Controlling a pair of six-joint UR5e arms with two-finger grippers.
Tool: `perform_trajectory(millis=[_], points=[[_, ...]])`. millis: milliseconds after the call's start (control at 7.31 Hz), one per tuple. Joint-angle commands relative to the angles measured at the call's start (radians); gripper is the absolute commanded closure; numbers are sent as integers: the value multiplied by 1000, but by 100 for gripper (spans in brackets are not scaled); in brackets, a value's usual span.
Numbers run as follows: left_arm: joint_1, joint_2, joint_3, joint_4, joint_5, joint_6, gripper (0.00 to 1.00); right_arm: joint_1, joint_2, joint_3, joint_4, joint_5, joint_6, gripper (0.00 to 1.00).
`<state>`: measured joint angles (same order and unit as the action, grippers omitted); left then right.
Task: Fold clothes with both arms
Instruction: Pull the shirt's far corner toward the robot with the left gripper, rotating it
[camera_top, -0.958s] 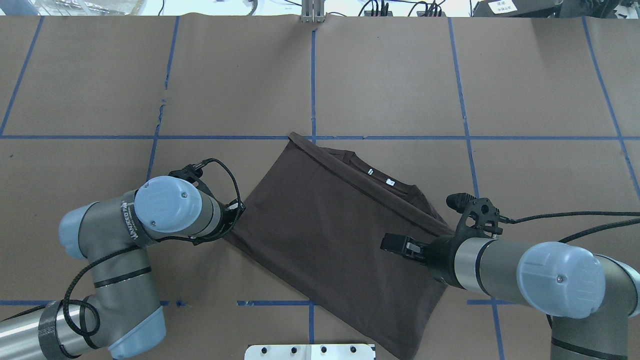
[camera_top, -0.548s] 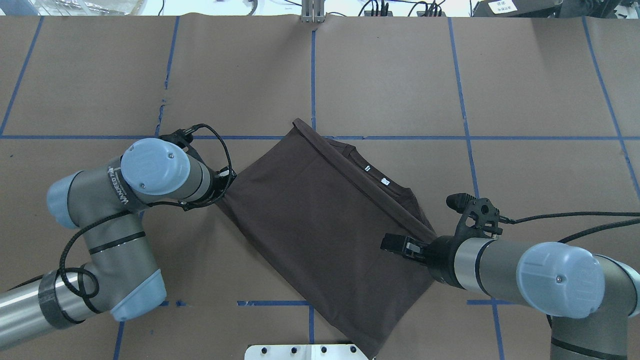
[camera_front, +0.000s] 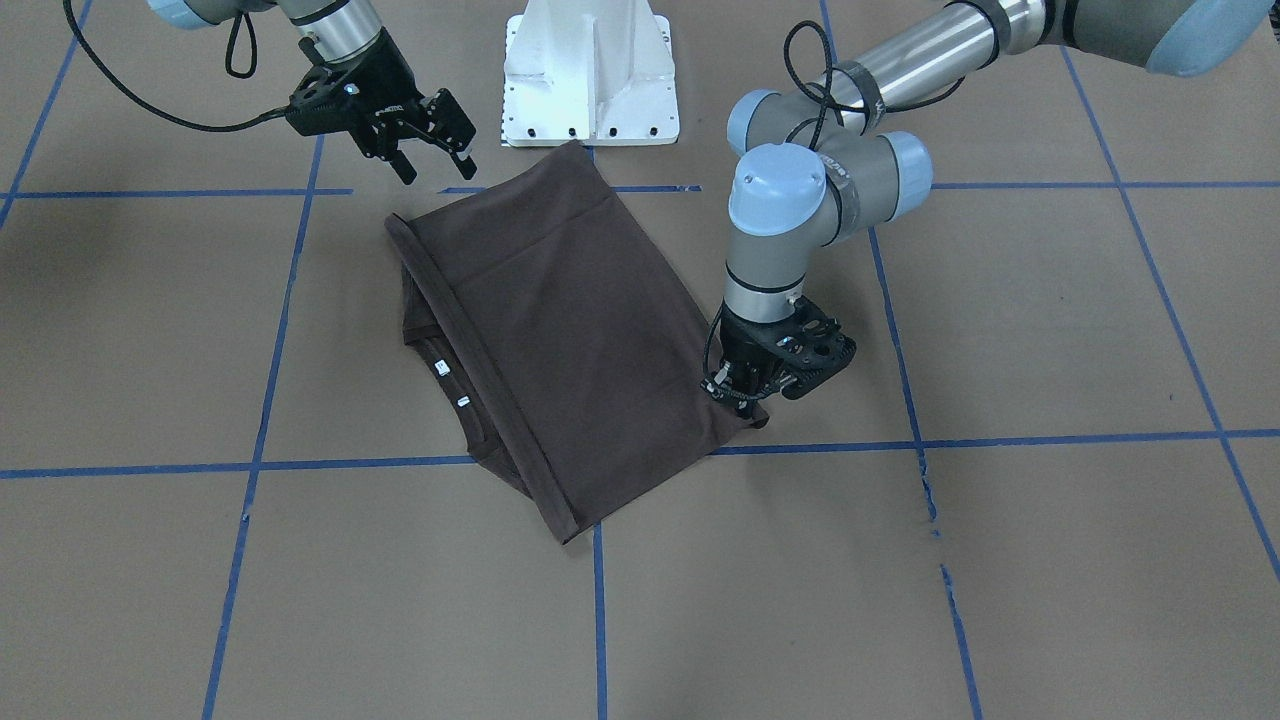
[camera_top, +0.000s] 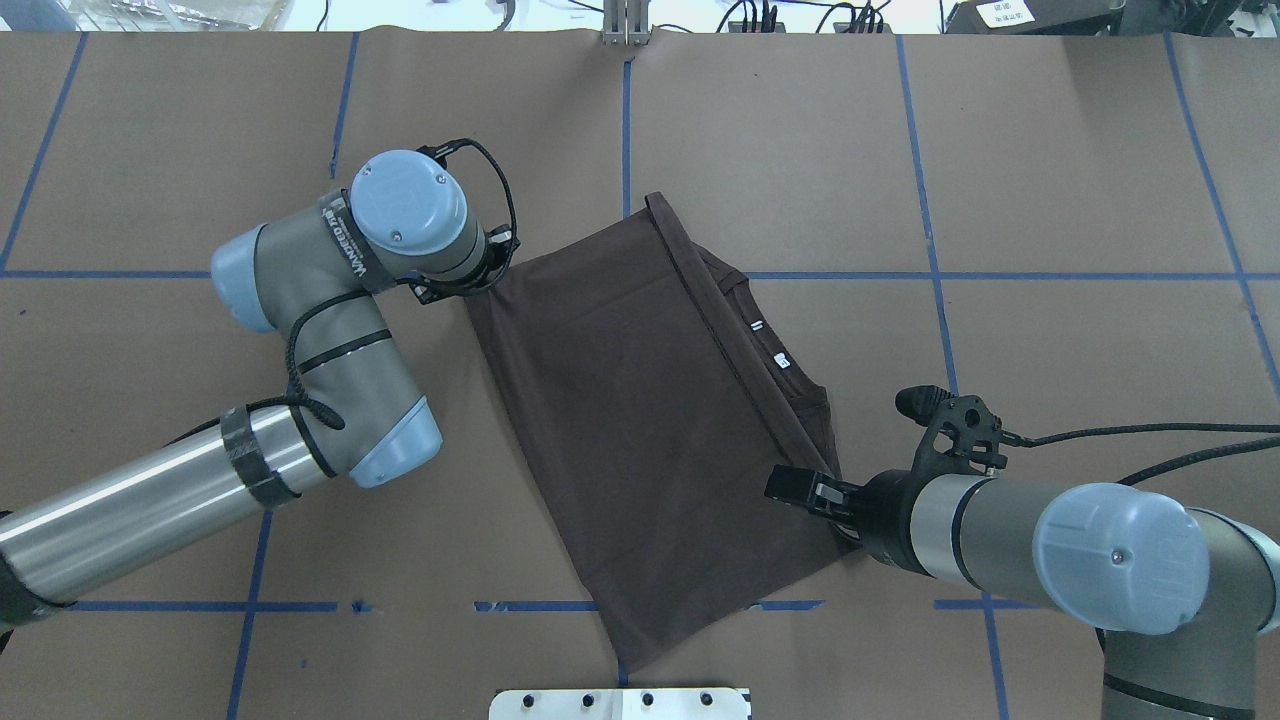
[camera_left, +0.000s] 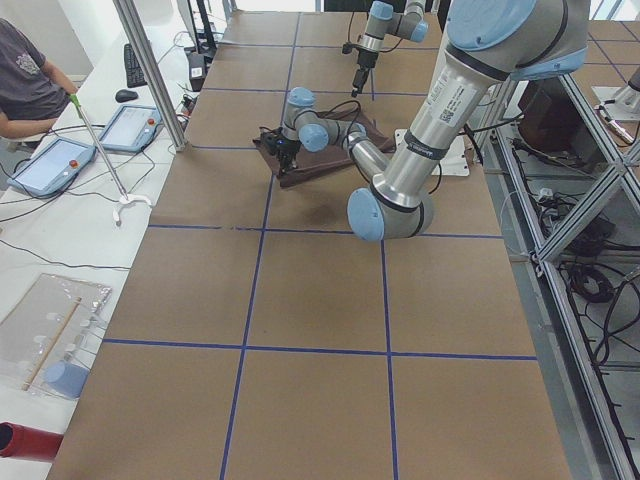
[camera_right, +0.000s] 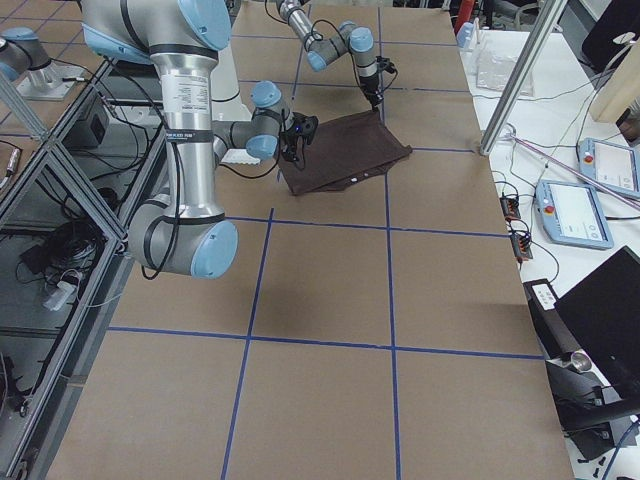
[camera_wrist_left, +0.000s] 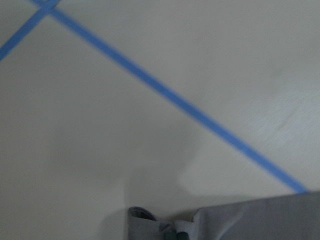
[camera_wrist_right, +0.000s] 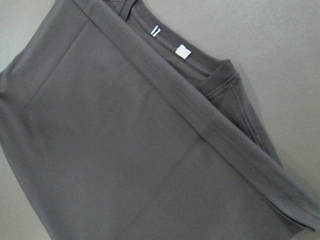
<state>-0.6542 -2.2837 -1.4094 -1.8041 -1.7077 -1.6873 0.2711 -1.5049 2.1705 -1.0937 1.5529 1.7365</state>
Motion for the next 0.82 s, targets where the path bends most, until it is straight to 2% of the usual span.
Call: perform_trajectory(millis=[0, 411, 548, 684], points=[[-60, -139, 232, -119, 23, 75, 100, 2, 0, -6, 0, -8, 0, 0], [-65, -229, 459, -411, 88, 158, 100, 3, 3, -17, 0, -10, 0, 0], [-67, -229, 472, -431, 98, 162, 100, 3, 3, -17, 0, -10, 0, 0], [-74, -229, 472, -435, 103, 178, 40, 3, 2, -18, -2, -10, 0, 0]])
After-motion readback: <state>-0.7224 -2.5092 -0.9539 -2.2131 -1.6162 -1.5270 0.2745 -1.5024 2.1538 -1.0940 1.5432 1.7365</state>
